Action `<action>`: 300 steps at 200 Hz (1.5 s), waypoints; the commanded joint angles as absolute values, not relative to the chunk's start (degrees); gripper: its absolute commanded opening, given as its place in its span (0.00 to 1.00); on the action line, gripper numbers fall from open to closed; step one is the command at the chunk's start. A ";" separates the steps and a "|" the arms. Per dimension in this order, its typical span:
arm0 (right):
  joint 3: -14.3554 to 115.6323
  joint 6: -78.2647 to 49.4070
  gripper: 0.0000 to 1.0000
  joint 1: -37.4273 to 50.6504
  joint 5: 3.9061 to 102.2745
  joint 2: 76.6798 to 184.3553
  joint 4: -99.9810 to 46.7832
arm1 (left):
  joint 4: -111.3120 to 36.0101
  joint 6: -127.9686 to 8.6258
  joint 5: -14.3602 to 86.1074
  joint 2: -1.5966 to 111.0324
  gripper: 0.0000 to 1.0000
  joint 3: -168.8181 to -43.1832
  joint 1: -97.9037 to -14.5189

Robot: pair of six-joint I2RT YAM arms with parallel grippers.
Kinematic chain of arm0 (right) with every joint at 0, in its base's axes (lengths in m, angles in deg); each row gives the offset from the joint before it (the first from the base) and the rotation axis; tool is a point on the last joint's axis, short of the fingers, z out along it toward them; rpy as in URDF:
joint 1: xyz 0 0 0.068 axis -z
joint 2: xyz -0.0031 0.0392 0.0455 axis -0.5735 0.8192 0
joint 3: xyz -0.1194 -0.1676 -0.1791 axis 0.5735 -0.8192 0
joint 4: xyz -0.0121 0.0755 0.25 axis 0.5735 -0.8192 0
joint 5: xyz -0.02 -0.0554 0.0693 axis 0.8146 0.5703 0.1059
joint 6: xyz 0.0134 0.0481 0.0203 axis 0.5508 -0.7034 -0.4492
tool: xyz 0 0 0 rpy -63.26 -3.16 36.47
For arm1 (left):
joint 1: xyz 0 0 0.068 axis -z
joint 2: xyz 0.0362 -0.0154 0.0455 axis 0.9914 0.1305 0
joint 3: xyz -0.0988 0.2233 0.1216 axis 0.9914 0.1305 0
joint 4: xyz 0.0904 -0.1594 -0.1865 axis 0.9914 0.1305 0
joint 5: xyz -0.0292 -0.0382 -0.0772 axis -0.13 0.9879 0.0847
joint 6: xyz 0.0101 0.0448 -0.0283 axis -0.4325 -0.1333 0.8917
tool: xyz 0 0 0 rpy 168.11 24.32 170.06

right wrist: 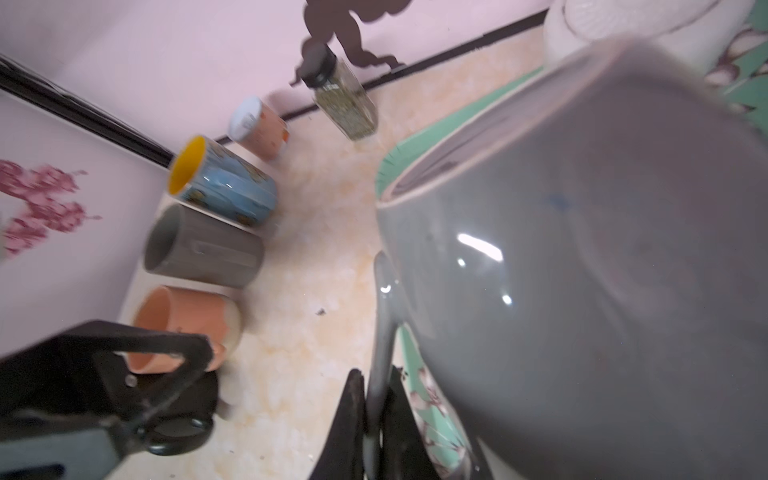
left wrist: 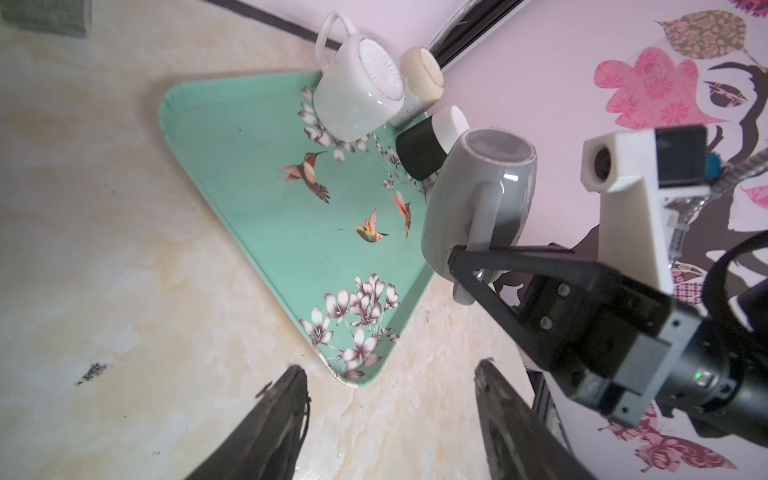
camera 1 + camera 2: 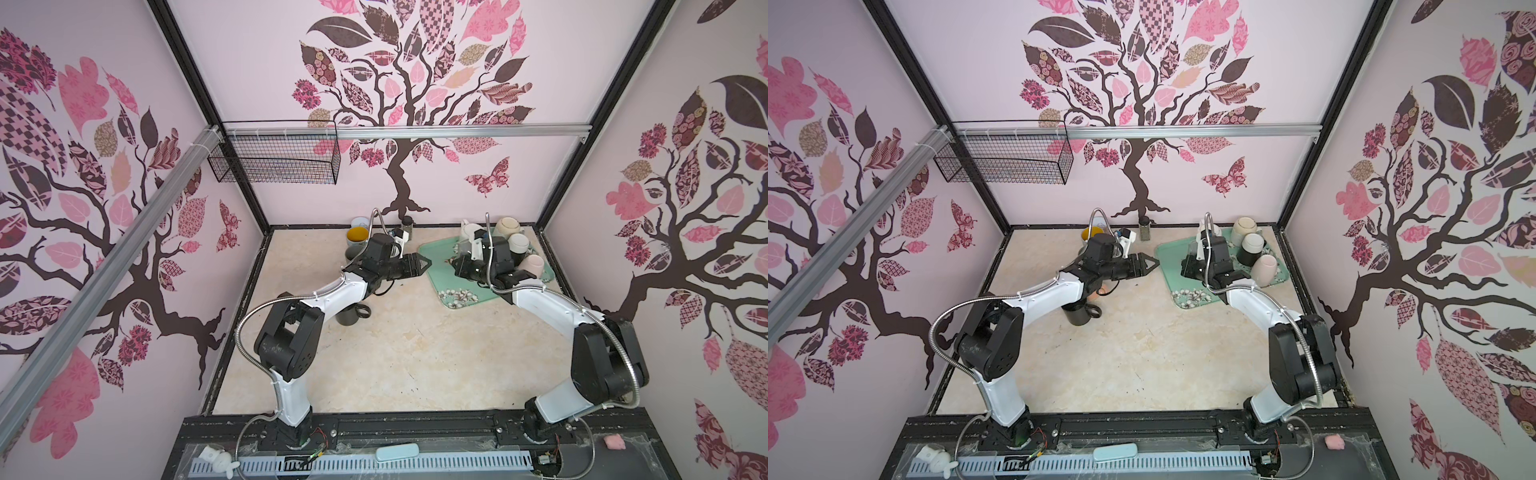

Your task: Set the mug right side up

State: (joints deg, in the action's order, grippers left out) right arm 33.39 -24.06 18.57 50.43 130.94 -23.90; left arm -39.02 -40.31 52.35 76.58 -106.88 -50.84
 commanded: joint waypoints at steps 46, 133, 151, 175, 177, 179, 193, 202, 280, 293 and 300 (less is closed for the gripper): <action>31.88 -45.34 0.00 18.67 38.64 127.32 -2.51 | -49.00 -56.09 42.13 71.67 0.73 -101.13 -43.38; 26.00 -59.39 0.00 18.56 33.81 126.22 8.73 | -51.23 -54.74 41.78 76.13 0.58 -106.42 -43.44; 25.72 -60.18 0.00 18.64 33.91 125.79 9.31 | -51.26 -54.74 42.16 77.07 0.57 -107.00 -43.46; 26.24 -61.01 0.00 18.68 33.39 125.69 9.46 | -52.42 -54.32 42.15 77.86 0.56 -106.76 -43.45; 26.30 -61.05 0.00 18.70 33.37 125.77 9.51 | -52.48 -54.31 42.15 77.91 0.56 -106.75 -43.47; 26.34 -61.17 0.00 18.66 33.21 125.82 9.54 | -52.61 -54.28 42.10 77.94 0.56 -106.72 -43.43; 26.22 -62.62 0.00 18.54 32.56 126.16 10.49 | -53.11 -54.42 41.80 78.13 0.56 -107.05 -43.45; 25.64 -63.91 0.00 18.48 32.26 126.33 11.58 | -53.21 -54.80 41.62 78.35 0.56 -107.50 -43.44; 23.09 -70.86 0.00 16.38 31.99 127.18 17.33 | -58.71 -55.16 40.70 79.89 0.40 -107.96 -43.80; 23.78 -71.38 0.00 16.37 30.91 127.66 16.93 | -59.65 -55.78 40.83 79.86 0.32 -107.57 -44.09; 23.81 -71.69 0.00 16.37 30.44 127.77 16.94 | -59.87 -56.24 41.05 79.80 0.27 -107.45 -44.30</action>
State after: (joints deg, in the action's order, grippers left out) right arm 22.12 -69.22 17.78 35.11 129.63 11.38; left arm -54.38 -55.50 42.93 78.94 -105.59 -43.13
